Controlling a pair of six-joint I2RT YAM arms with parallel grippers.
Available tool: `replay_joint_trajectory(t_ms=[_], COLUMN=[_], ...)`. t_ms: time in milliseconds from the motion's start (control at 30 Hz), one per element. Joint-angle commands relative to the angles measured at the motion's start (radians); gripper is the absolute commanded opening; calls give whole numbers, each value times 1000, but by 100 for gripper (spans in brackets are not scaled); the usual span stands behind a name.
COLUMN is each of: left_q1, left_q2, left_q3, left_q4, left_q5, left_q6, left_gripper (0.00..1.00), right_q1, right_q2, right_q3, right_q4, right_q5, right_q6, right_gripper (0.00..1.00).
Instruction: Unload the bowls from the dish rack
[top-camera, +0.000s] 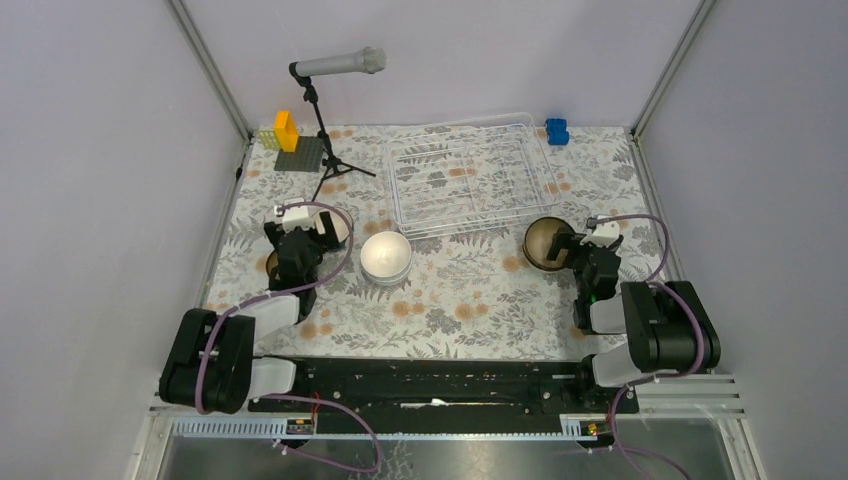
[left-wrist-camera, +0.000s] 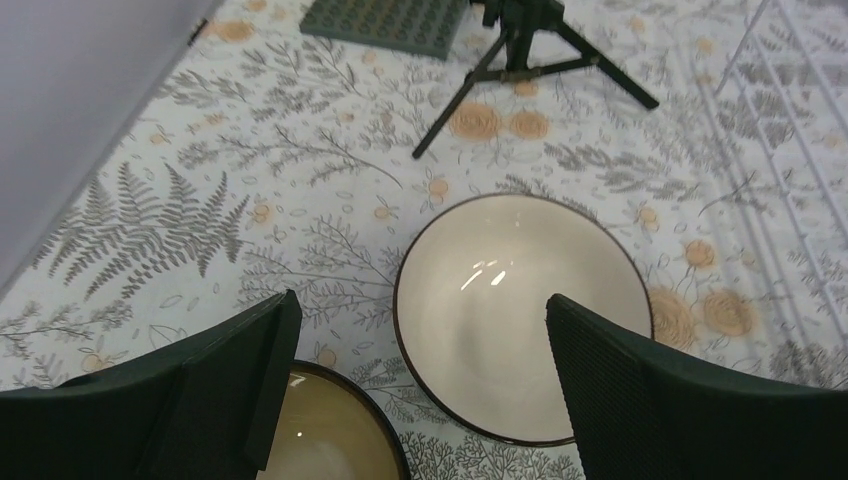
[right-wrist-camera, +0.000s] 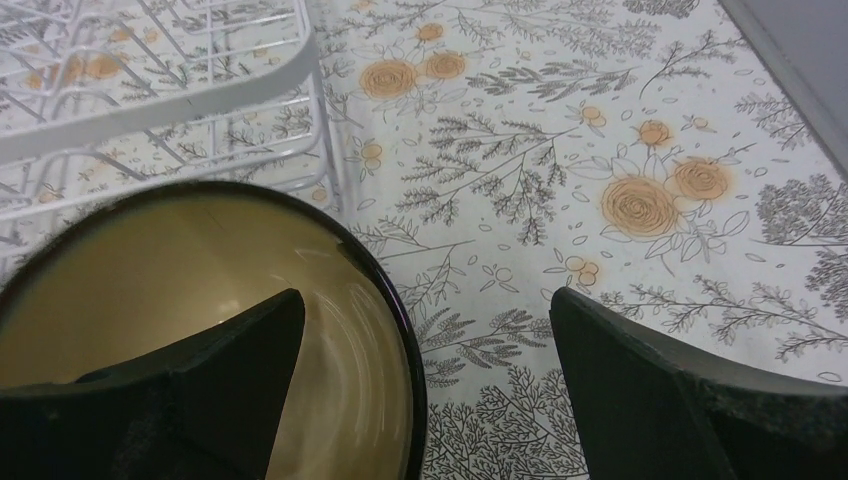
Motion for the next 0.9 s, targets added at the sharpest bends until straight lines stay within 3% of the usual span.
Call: replay_joint_trajectory(t_ms=[0, 67, 200, 367, 467, 667, 867], left_q1=[30, 33, 44, 52, 55, 97, 102], left_q2=[70, 92, 149, 165, 242, 258, 255], left_q3=[14, 3, 7, 10, -35, 19, 11], left_q4=[109, 136, 178, 198, 374, 275, 287], left_q5=[120, 137, 155, 197, 212, 274, 280], left_q6=[22, 30, 38, 67, 94, 62, 61], left_gripper=[97, 96, 95, 94, 94, 99, 99], right_q1=[-1, -1, -1, -2, -1, -1, -1], right_q2=[138, 92, 103, 117, 119, 121, 121], right_q3=[-16, 27, 105, 98, 98, 98, 98], right_q4=[266, 105, -36, 2, 6, 8, 8], right_q5=[-21, -56, -41, -47, -47, -48, -47], right_q6=[-20, -27, -28, -27, -28, -28, -27], right_gripper=[100, 100, 100, 100, 100, 100, 100])
